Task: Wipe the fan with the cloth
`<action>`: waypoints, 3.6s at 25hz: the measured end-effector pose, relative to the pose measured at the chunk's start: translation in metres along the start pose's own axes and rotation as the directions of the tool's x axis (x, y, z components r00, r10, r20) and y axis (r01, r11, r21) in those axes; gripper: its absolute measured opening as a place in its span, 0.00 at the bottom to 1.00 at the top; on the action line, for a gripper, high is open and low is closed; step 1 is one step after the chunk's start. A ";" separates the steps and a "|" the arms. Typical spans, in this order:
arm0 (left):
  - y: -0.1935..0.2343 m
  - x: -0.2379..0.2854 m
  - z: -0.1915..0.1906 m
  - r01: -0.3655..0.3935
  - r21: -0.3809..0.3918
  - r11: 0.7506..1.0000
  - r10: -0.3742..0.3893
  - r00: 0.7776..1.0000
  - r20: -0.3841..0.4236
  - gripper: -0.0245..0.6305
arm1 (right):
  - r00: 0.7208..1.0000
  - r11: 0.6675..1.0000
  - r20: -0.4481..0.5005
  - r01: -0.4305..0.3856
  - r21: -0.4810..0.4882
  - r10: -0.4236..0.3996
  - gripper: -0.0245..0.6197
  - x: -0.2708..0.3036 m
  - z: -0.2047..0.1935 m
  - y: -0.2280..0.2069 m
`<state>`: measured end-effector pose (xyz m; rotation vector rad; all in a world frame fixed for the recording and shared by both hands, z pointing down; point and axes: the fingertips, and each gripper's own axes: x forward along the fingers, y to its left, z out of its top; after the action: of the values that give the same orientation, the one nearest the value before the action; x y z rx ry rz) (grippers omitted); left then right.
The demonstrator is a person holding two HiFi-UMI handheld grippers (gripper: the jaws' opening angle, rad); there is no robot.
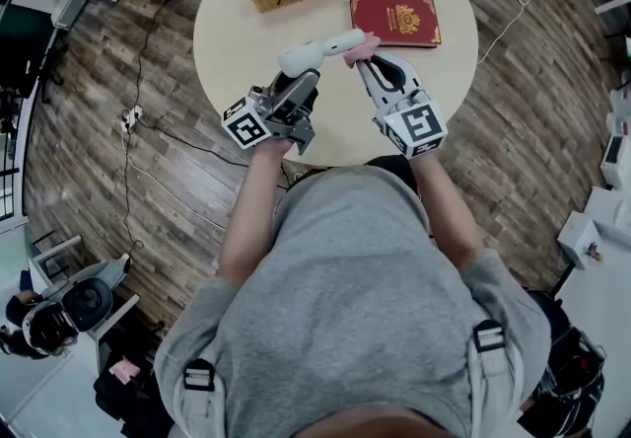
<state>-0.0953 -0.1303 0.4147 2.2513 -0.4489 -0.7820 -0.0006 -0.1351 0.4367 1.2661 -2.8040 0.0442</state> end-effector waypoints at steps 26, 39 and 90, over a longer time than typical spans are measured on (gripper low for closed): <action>0.011 -0.025 0.018 -0.069 0.061 0.996 0.067 0.997 0.042 0.59 | 0.999 1.000 -0.041 0.015 0.021 -0.014 0.10 -0.016 -0.022 -0.006; 0.021 -0.028 0.000 -0.218 0.292 0.931 0.265 0.956 -0.129 0.59 | 0.996 0.997 -0.047 -0.075 0.019 0.076 0.10 -0.013 -0.022 0.019; 0.035 -0.063 -0.059 -0.186 0.651 0.736 0.515 0.778 -0.360 0.59 | 0.974 0.999 -0.221 -0.041 0.026 0.046 0.10 -0.035 -0.089 0.021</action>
<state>-0.1082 -0.0923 0.4991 2.6668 -0.9273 0.2483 0.0114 -0.0904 0.5232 1.1263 -2.6458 0.2055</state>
